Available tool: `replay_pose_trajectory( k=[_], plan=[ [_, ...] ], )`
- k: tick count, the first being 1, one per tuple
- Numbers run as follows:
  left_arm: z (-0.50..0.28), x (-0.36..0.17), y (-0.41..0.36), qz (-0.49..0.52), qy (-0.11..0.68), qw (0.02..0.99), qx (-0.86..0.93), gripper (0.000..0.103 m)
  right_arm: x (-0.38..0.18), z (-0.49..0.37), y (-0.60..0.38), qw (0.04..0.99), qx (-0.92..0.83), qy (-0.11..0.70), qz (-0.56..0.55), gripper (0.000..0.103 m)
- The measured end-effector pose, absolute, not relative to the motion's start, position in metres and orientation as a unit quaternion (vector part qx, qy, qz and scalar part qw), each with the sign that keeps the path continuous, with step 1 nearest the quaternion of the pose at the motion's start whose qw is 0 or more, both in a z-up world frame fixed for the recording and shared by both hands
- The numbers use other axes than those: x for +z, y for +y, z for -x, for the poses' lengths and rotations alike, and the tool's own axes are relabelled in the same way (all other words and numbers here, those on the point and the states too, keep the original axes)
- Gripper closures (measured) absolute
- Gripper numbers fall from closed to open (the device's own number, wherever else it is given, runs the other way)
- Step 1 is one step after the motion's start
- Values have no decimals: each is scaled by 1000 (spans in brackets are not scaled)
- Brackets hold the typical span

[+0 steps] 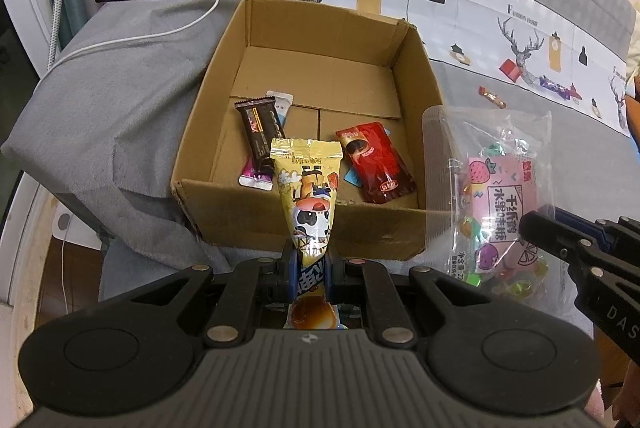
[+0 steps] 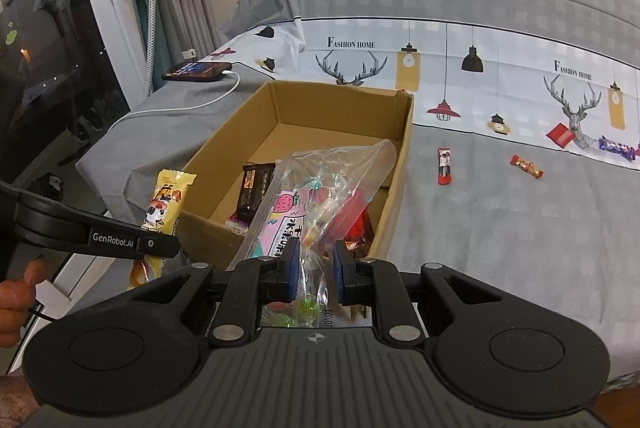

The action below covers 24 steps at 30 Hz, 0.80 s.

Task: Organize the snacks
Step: 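Lower both snacks into the box and open both grippers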

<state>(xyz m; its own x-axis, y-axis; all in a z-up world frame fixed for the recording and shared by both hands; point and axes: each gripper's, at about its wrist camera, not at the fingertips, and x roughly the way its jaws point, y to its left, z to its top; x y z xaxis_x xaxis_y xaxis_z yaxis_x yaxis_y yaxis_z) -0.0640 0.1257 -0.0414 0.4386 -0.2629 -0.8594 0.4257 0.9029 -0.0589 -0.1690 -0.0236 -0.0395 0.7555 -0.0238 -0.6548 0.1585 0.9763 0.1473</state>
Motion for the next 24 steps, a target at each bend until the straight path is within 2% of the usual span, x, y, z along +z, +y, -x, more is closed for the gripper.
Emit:
replay_pose_trajectory(
  k=[12,24],
  plan=[
    [23,-40,121,-77,486,848,-199,90,-42,140,-32,929,-58,350,-105,84],
    [-55,-49,93,-80,485,850,-191,90,-52,63,-59,929,-64,348,-112,84]
  ],
)
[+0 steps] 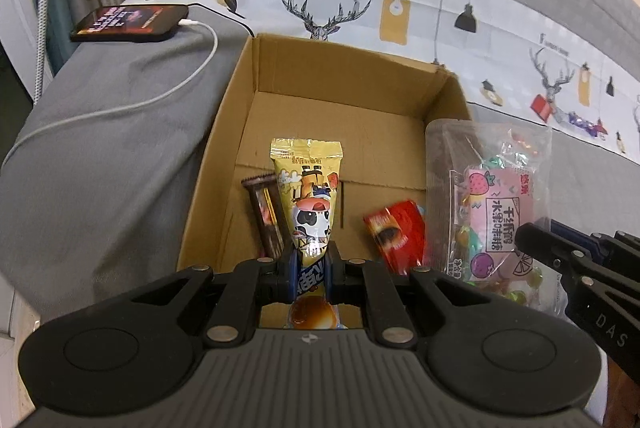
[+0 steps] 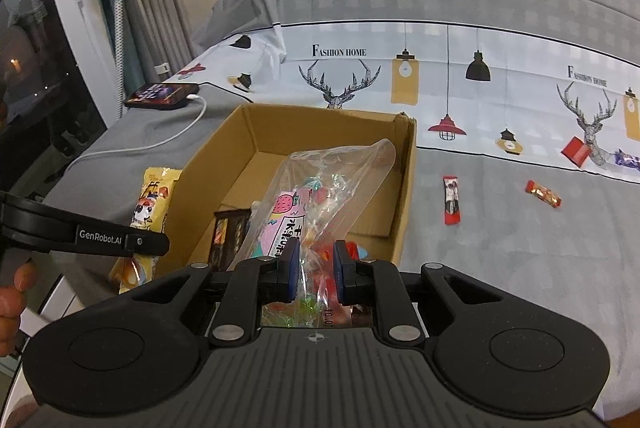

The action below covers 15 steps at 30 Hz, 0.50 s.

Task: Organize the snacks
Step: 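Lower both snacks into the box and open both grippers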

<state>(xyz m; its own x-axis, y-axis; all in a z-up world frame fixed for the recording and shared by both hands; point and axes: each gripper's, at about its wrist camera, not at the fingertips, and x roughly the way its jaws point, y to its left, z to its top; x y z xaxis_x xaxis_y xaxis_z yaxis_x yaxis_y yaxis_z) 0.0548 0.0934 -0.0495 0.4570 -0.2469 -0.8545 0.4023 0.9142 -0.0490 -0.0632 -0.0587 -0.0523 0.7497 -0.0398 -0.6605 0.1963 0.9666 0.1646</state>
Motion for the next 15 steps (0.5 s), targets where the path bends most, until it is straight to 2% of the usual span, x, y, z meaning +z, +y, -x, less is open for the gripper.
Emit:
replay_pose_trajectory(
  k=[15],
  plan=[
    [-119,-105,60,-128,503,838,-167,90,-101,-20,-80,919,-63,371,-120,84]
  ],
)
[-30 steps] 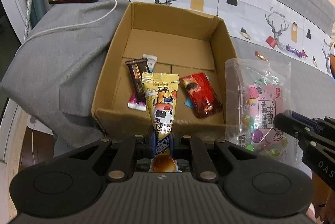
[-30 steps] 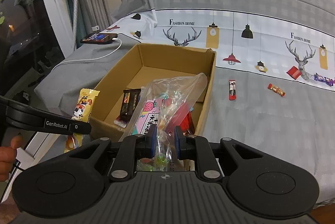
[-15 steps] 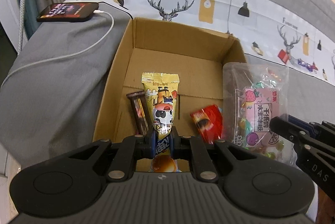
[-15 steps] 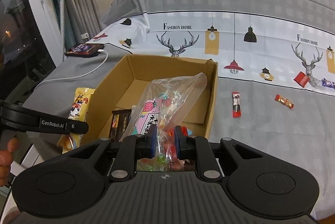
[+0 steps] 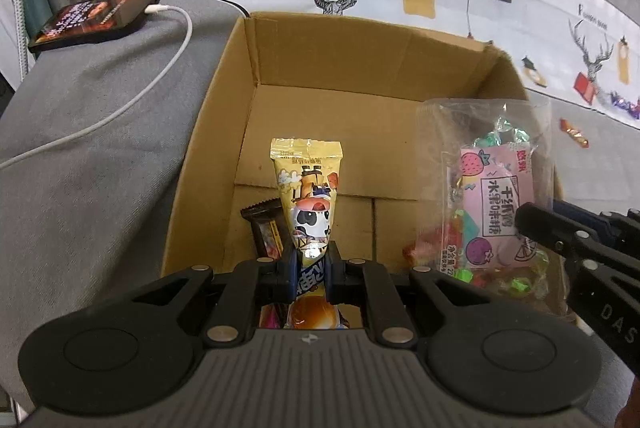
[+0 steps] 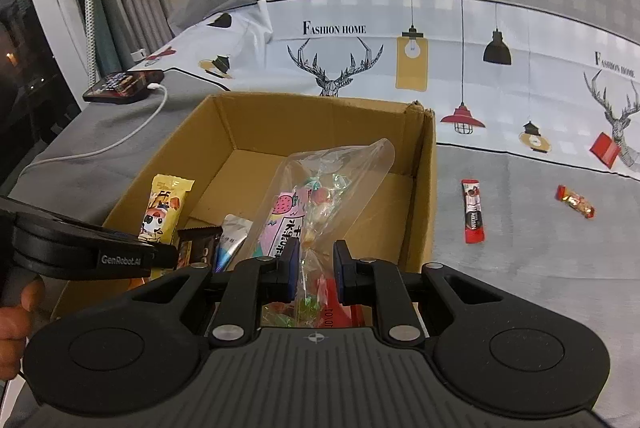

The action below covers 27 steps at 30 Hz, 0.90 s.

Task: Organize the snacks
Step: 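Lower both snacks into the box and open both grippers, then withdraw both open grippers from the box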

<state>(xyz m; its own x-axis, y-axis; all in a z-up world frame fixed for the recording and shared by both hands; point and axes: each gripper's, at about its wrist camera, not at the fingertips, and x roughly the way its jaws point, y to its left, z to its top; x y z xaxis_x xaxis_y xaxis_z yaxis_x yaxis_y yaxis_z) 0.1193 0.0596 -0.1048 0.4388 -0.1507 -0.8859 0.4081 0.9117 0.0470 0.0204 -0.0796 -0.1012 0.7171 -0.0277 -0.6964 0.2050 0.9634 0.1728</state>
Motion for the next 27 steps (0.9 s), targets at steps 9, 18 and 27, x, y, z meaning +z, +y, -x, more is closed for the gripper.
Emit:
replay_pose_trajectory(
  k=[9,18,27],
  plan=[
    [-116,-104,65,-147,474,858,-134,0,-111,-36,-92,912,-65,375,-155,52],
    [-50,-84,101,-145,491,850,-128,0,-81,19,-68,912,-80,381,-127,15],
    [24,-69,127,-135,492,851,-127,1,-64,93,-20,916,-49,386,-92,9]
  ],
)
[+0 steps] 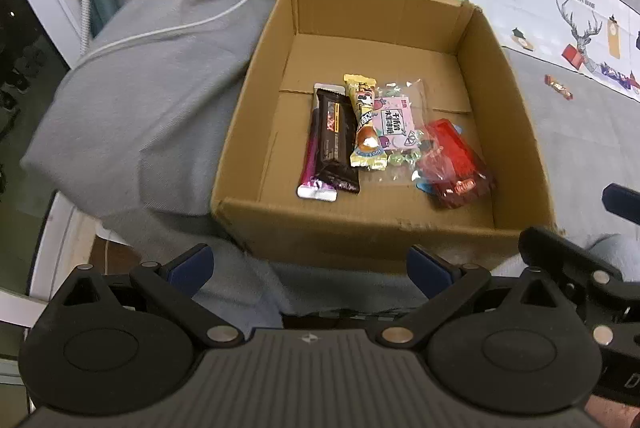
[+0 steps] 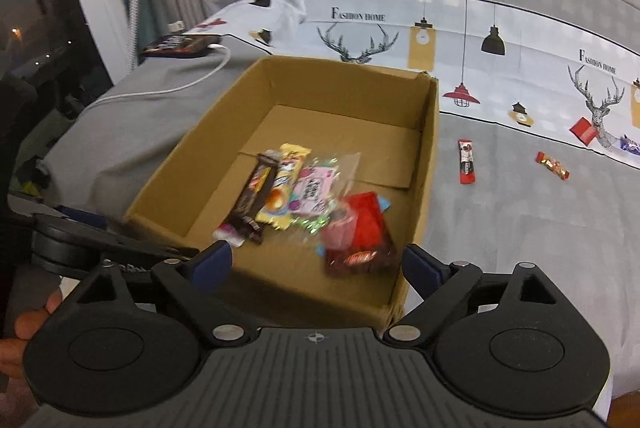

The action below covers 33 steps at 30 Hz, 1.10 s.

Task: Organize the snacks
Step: 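Withdraw both open grippers from the box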

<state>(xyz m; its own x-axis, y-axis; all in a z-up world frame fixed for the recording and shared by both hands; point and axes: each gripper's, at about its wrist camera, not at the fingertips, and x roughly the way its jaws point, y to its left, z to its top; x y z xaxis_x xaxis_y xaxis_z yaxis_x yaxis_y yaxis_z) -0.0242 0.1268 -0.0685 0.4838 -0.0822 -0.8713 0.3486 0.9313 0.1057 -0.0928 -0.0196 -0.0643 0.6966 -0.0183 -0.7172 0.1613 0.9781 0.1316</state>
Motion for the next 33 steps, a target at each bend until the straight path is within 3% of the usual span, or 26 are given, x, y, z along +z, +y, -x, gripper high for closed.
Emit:
replay_pose_trajectory(
  k=[13,33],
  plan=[
    [78,-39,131,-146,438,878,-127,0,-41,152,-2,937,-51,339,-67,7],
    [99,-28,132,-151,424,883,-131,0,-30,178,0,948,-51,306,-69,6]
  ],
)
